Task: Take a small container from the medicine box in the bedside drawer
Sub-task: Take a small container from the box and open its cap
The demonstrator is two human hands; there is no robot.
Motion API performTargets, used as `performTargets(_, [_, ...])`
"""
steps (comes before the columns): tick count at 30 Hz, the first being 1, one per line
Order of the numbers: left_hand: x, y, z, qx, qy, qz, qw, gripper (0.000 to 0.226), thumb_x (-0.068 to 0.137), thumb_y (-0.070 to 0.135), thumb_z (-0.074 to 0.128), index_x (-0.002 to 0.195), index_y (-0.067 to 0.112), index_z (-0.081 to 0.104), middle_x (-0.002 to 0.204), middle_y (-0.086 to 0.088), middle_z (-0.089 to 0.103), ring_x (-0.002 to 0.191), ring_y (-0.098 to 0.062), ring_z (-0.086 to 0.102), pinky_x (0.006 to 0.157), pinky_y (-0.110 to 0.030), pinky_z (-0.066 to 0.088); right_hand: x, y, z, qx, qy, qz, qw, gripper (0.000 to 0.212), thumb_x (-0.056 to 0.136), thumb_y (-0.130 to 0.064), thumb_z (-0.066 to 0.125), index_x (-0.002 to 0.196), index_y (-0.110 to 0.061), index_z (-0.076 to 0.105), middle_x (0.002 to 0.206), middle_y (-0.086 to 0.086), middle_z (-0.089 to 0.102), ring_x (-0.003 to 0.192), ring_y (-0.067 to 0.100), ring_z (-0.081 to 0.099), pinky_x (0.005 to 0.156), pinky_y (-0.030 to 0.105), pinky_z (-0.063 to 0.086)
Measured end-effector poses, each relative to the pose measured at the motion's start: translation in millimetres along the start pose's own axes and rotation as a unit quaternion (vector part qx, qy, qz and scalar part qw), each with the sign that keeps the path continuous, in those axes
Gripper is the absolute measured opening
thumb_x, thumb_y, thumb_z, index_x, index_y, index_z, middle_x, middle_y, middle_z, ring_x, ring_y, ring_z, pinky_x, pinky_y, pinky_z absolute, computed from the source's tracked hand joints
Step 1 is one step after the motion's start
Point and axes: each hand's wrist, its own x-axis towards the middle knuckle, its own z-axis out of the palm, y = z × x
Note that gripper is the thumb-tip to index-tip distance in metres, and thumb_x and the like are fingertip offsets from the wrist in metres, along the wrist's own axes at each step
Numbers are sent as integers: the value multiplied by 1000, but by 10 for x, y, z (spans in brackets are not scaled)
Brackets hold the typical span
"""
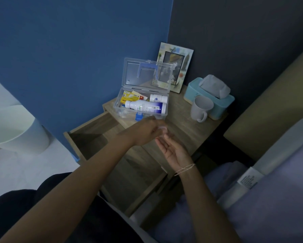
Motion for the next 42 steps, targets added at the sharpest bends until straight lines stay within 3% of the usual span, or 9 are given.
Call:
performTargets(6, [39,-30,66,24,3,-45,999,29,95,39,48,107,15,58,79,7,50,74,-11,50,65,-25,38,-4,17,29,-88,25,-39,995,32,81,4,66,111,-6,68,110,15,71,104,23,68,86,32,56])
performTargets(10, [62,-23,127,63,27,-84,994,30,96,39,45,100,11,56,76,0,53,77,-19,57,67,-30,42,-15,44,67,-150,56,-46,986,35,83,12,61,116,0,61,111,16,69,103,24,69,88,33,56])
performTargets(14, [82,-11,114,17,66,-99,993,28,95,38,48,101,11,54,78,-3,60,73,-15,56,65,-28,39,6,73,59,-216,101,-86,967,28,81,9,65,102,-9,69,103,8,72,99,21,68,87,32,57])
performTargets(19, [0,-95,133,-112,87,-115,983,29,88,28,63,107,9,50,90,-2,66,78,-14,61,71,-25,48,10,92,-141,-382,200,-161,888,39,72,8,74,94,-23,64,98,-2,70,91,11,67,71,18,52])
performTargets(22, [-66,-173,254,-149,91,-114,978,27,86,16,66,107,9,51,97,-8,67,84,-16,64,77,-27,52,2,163,-301,-421,254,-168,854,43,76,4,71,113,-16,63,107,5,70,98,17,67,82,28,55])
performTargets(25, [-90,-258,437,-156,87,-112,978,24,86,14,65,109,8,59,104,-7,68,92,-18,64,84,-30,53,-3,253,-390,-524,286,-191,779,36,80,-1,67,116,-8,65,113,13,68,108,26,63,96,45,51])
performTargets(30, [-81,-356,735,-176,80,-156,969,29,77,8,73,105,8,65,104,-8,70,94,-19,65,80,-21,49,8,371,-407,-614,285,-217,703,30,79,-6,68,109,-8,65,111,11,67,109,29,58,96,43,47])
performTargets(33, [-56,-385,861,-158,84,-162,970,29,73,11,77,100,8,68,103,-10,68,96,-22,64,81,-25,48,24,368,-460,-654,285,-223,665,24,81,-15,69,105,-10,67,110,11,64,107,28,56,91,30,41])
performTargets(42, [25,-444,956,-68,74,-137,986,31,77,13,72,108,11,70,101,-15,60,92,-26,59,72,-15,34,21,339,-469,-677,287,-209,645,34,76,-18,76,109,-13,68,110,7,60,107,26,55,91,26,36])
